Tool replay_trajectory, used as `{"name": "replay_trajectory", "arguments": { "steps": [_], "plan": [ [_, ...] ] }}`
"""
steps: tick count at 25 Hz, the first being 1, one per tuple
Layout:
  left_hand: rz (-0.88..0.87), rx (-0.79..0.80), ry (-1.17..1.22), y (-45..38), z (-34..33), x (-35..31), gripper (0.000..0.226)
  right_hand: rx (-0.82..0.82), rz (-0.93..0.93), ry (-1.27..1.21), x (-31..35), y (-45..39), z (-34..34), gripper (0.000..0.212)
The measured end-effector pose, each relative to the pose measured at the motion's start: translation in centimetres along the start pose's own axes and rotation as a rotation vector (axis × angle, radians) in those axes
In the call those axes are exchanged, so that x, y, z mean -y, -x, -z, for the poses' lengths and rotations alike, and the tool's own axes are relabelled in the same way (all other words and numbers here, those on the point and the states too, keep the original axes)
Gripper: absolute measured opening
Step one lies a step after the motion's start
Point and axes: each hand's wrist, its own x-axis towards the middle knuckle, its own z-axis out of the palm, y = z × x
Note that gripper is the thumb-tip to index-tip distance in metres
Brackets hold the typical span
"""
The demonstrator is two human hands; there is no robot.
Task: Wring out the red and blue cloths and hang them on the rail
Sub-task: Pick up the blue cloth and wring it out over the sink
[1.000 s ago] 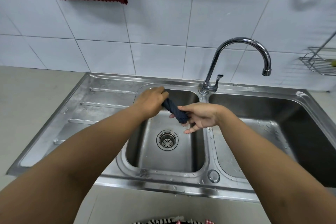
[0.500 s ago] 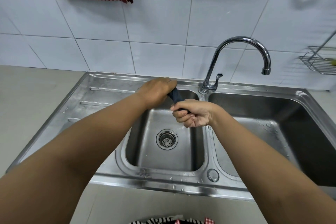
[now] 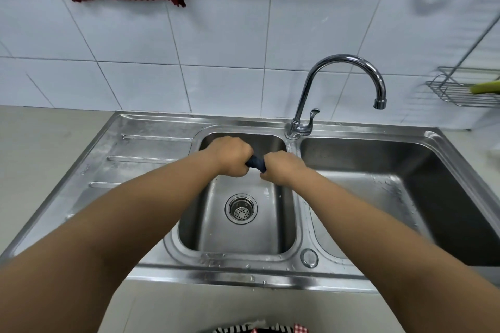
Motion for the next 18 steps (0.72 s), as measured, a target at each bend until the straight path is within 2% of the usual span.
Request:
{"name": "replay_trajectory", "arguments": {
  "steps": [2, 3, 5, 9, 11, 14, 18],
  "plan": [
    [0.037, 0.035, 0.139, -0.1, -0.2, -0.8, 0.011, -0.124, 0.021, 0.124, -0.7, 0.3, -0.1, 0.026],
    [0.064, 0.044, 0.242, -0.1, -0.2, -1.0, 0.005, -0.173, 0.042, 0.160, -1.1, 0.4, 0.0, 0.026],
    [0.124, 0.046, 0.491, -0.1, -0.5, -1.6, 0.009, -0.254, 0.092, 0.198, -1.7, 0.5, 0.3, 0.022],
    [0.302, 0.077, 1.298, 0.9, -1.3, -3.7, 0.013, -0.366, 0.177, 0.238, -2.5, 0.9, 0.7, 0.017],
    [0.378, 0.092, 1.612, 1.5, -1.7, -4.7, 0.019, -0.400, 0.212, 0.231, -2.5, 0.7, 0.7, 0.015],
    [0.468, 0.107, 1.896, 1.7, -1.8, -5.7, 0.030, -0.436, 0.235, 0.185, -2.4, 0.3, 0.8, 0.015],
    [0.493, 0.130, 2.115, 1.7, -1.2, -5.7, 0.033, -0.493, 0.250, 0.142, -2.0, 0.0, 1.3, 0.019]
  ]
}}
